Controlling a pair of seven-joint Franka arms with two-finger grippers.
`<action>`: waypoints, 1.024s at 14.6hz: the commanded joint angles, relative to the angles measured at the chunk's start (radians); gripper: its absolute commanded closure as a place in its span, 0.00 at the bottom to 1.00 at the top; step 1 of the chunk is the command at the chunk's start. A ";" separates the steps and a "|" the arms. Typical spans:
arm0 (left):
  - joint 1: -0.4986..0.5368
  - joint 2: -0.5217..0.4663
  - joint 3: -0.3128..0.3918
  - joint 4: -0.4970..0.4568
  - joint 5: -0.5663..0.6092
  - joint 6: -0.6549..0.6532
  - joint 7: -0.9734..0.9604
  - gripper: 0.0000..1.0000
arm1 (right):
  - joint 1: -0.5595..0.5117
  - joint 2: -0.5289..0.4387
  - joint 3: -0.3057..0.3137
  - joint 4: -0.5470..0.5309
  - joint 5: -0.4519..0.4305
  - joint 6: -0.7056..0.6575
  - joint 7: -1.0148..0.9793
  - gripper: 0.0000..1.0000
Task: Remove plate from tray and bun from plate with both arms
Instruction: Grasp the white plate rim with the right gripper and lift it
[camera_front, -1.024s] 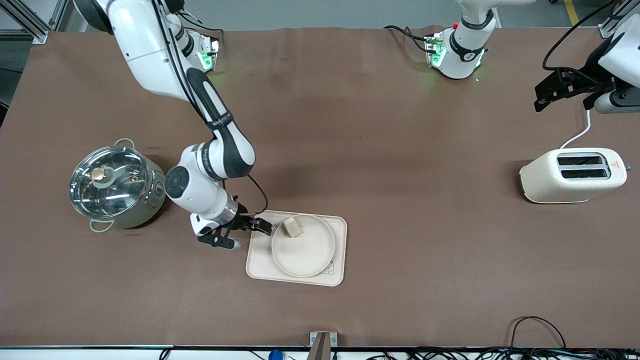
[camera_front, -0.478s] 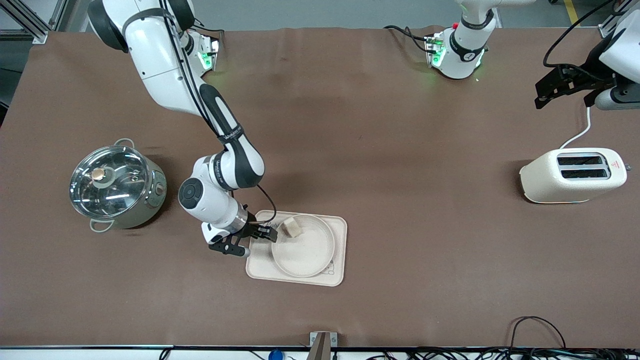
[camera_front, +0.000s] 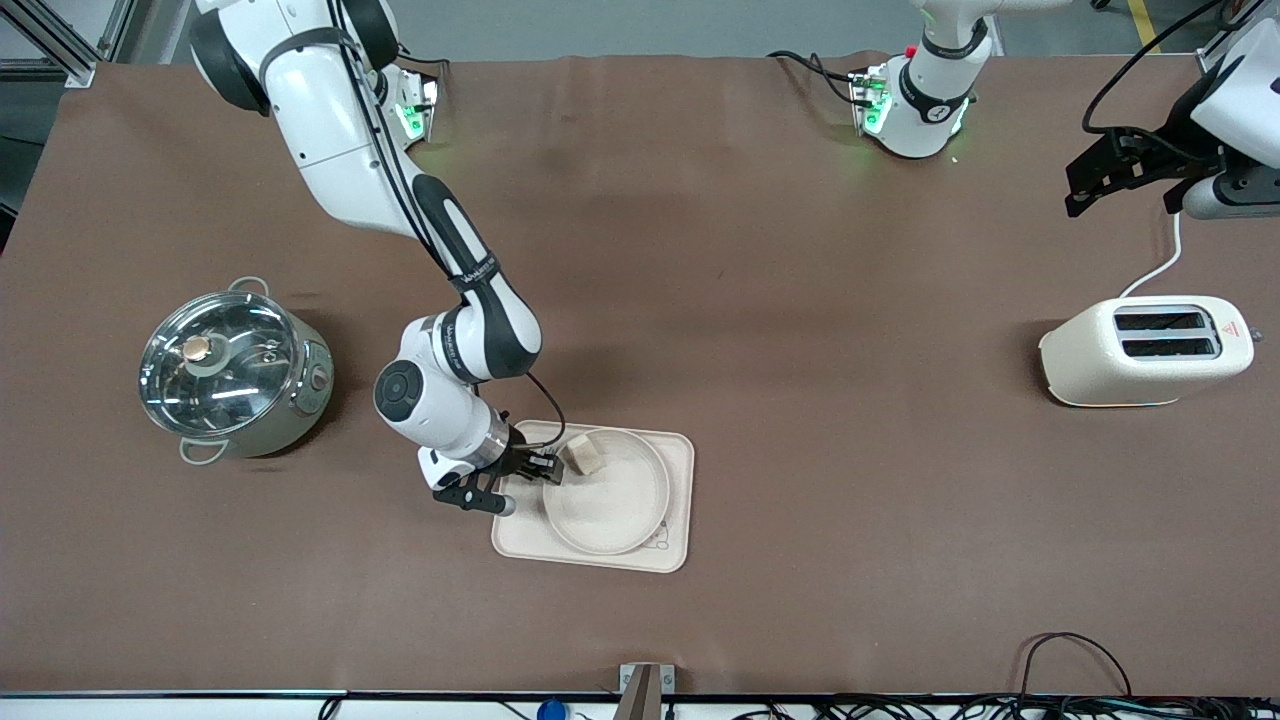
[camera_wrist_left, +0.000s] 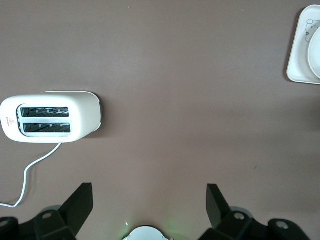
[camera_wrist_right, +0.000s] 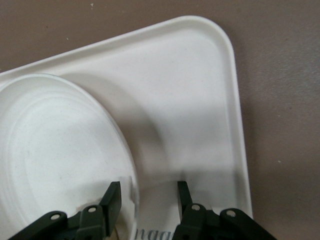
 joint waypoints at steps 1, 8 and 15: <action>-0.001 -0.008 -0.006 0.005 0.017 -0.015 0.022 0.00 | 0.014 0.031 0.004 0.046 0.016 0.001 0.038 0.56; -0.006 0.000 -0.008 0.005 0.017 -0.015 0.017 0.00 | 0.018 0.036 0.003 0.050 0.005 0.000 0.025 0.99; -0.012 0.017 -0.021 0.005 0.017 -0.015 0.008 0.00 | 0.003 0.017 0.004 0.050 0.016 -0.003 0.023 1.00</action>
